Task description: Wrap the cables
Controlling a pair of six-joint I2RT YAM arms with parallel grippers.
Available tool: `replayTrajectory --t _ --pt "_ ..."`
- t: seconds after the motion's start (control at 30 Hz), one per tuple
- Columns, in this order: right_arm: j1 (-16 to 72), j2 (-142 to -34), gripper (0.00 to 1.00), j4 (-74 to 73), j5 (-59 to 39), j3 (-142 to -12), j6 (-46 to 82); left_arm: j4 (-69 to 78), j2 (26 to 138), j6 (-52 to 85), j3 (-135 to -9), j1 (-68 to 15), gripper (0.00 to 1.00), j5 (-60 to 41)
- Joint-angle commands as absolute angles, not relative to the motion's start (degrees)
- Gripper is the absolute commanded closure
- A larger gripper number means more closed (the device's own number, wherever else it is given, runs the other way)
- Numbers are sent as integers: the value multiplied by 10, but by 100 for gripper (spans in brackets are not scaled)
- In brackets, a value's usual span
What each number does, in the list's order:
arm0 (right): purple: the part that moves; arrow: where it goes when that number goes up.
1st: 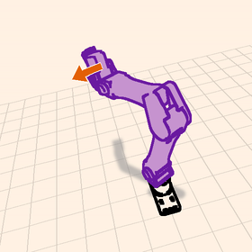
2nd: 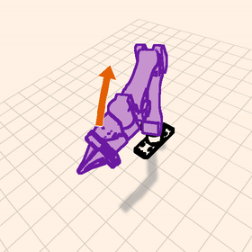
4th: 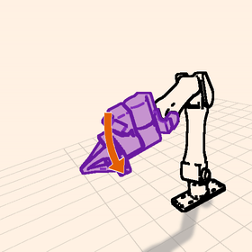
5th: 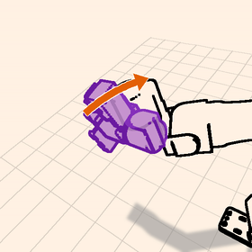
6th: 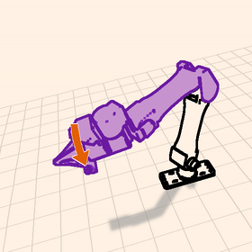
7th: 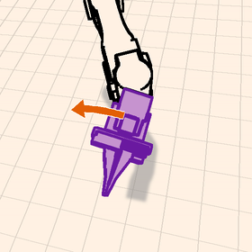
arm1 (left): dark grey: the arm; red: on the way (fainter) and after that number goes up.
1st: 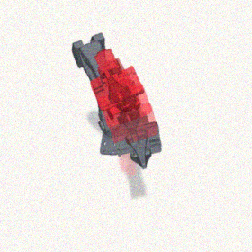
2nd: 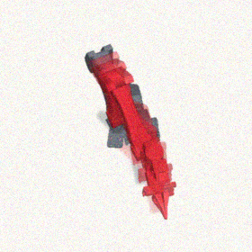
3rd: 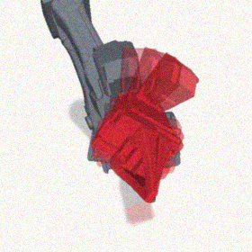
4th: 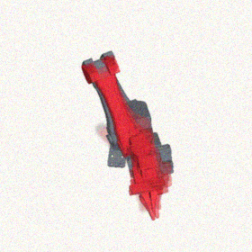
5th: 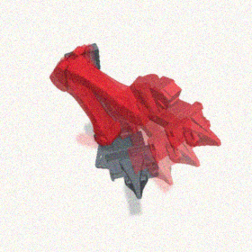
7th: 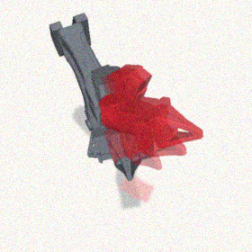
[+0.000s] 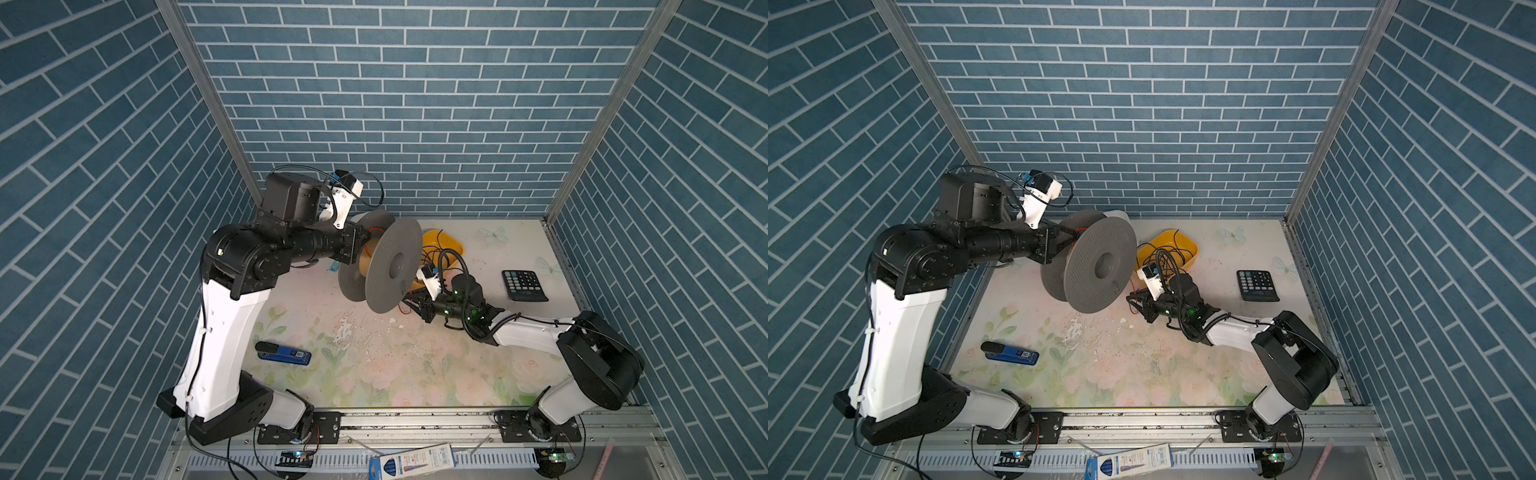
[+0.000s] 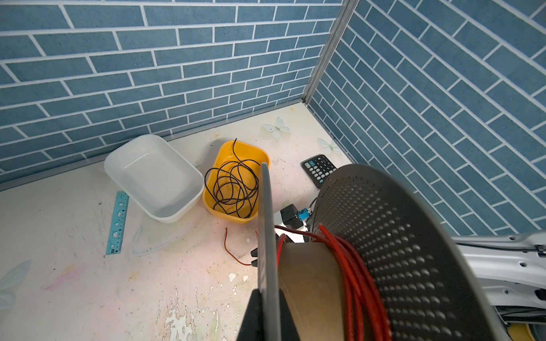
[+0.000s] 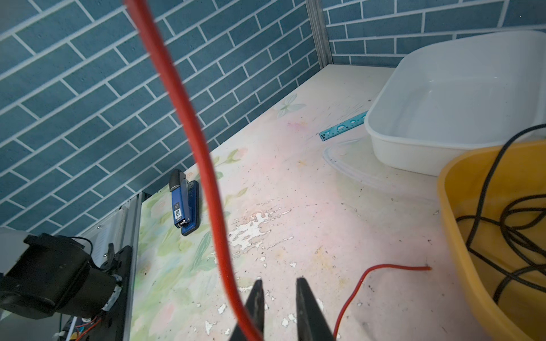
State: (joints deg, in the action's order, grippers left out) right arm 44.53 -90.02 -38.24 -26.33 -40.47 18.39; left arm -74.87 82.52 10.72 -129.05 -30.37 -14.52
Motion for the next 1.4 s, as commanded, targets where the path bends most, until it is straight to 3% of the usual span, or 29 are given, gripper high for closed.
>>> replayTrajectory --t 0.0,0.13,0.23,0.4,0.67,1.1,1.37 --pt "448 -898 95 -406 -260 -426 193 -701 804 113 -1294 -304 100 -138" --pt "455 -878 100 -362 -226 -423 182 -697 802 119 -1287 -304 100 -119" --pt "495 -853 100 -280 -98 -436 136 -682 799 133 -1274 -304 100 -89" --pt "562 -840 100 -256 12 -441 83 -662 808 164 -1256 -304 100 4" --pt "657 -839 100 -202 43 -494 41 -655 848 168 -1241 -304 100 132" --pt "749 -813 100 -8 74 -643 -41 -576 827 160 -1058 -304 100 303" --pt "741 -808 100 138 154 -755 -66 -573 812 172 -969 -306 100 291"
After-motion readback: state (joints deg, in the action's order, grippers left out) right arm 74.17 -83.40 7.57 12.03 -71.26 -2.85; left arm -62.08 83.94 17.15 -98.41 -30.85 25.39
